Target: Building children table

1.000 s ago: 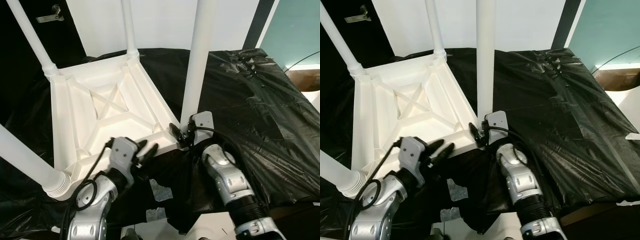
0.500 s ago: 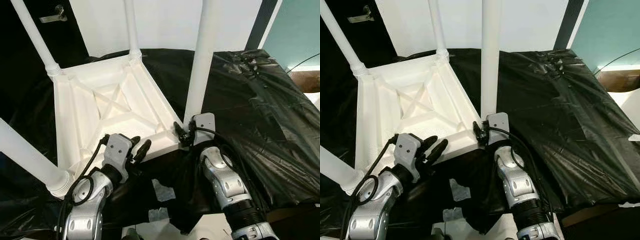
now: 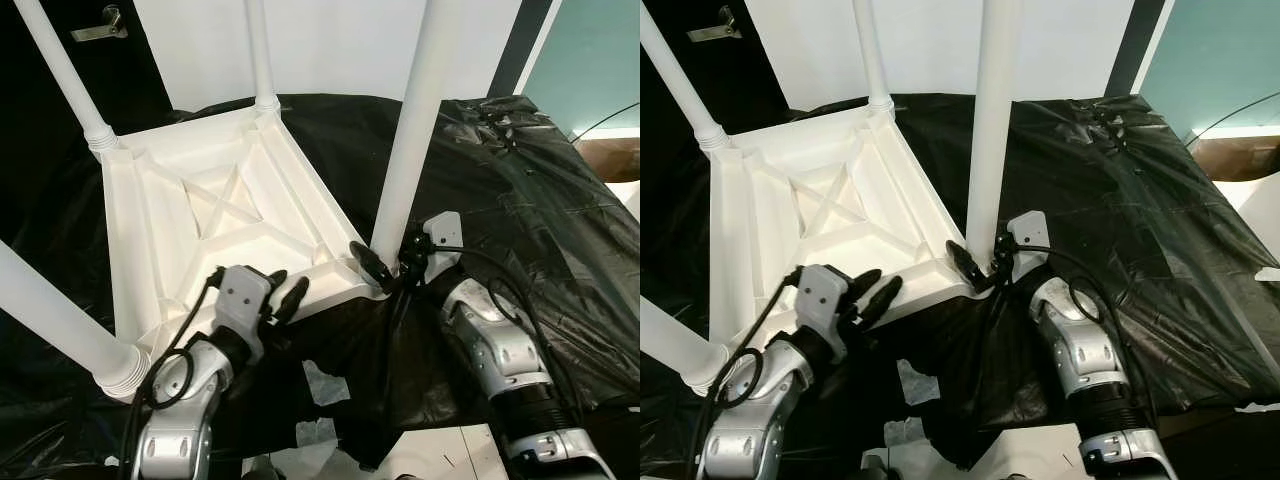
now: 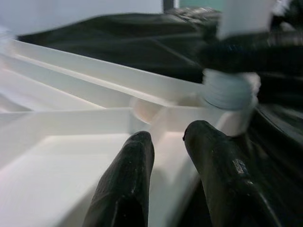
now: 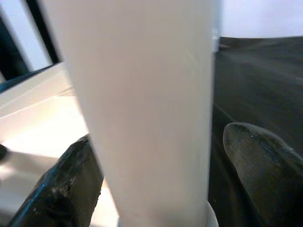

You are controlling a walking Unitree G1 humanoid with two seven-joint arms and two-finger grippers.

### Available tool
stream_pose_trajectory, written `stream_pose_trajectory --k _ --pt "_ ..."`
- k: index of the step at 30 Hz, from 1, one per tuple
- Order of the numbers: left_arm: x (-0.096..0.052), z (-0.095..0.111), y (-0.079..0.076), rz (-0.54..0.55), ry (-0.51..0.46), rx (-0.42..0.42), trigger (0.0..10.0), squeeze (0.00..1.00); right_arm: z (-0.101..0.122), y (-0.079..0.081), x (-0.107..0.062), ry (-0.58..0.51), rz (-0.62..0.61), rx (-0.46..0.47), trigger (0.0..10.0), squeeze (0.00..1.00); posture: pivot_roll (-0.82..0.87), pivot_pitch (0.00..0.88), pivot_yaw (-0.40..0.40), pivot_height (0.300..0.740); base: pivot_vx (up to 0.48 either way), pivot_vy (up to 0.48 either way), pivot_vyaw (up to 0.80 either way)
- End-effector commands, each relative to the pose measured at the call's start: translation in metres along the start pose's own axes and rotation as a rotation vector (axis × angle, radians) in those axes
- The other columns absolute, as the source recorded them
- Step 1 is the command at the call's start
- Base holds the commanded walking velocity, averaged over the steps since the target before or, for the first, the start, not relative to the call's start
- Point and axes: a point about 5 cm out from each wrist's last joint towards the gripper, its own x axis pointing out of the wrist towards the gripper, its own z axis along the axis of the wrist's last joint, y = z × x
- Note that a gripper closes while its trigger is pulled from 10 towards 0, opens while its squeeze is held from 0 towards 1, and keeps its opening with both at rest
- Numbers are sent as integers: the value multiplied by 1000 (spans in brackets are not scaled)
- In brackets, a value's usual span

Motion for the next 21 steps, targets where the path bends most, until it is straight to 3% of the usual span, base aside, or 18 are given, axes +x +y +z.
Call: stream_pose_trajectory --k 1,13,14,21 --pt "1 -5 -1 53 14 -8 10000 0 -1 1 2 7 67 3 10000 0 115 73 -25 740 0 0 0" --pt "1 -9 -8 0 23 -49 10000 0 -4 -7 9 63 255 -39 9922 0 106 61 -16 740 0 0 0" --pt "3 -8 -7 -14 20 -35 10000 0 -6 -10 11 88 299 -52 0 0 102 51 -16 740 0 0 0" --pt "8 -6 -7 -9 2 -15 10000 0 -6 -13 11 101 314 -49 0 0 93 42 -32 740 0 0 0"
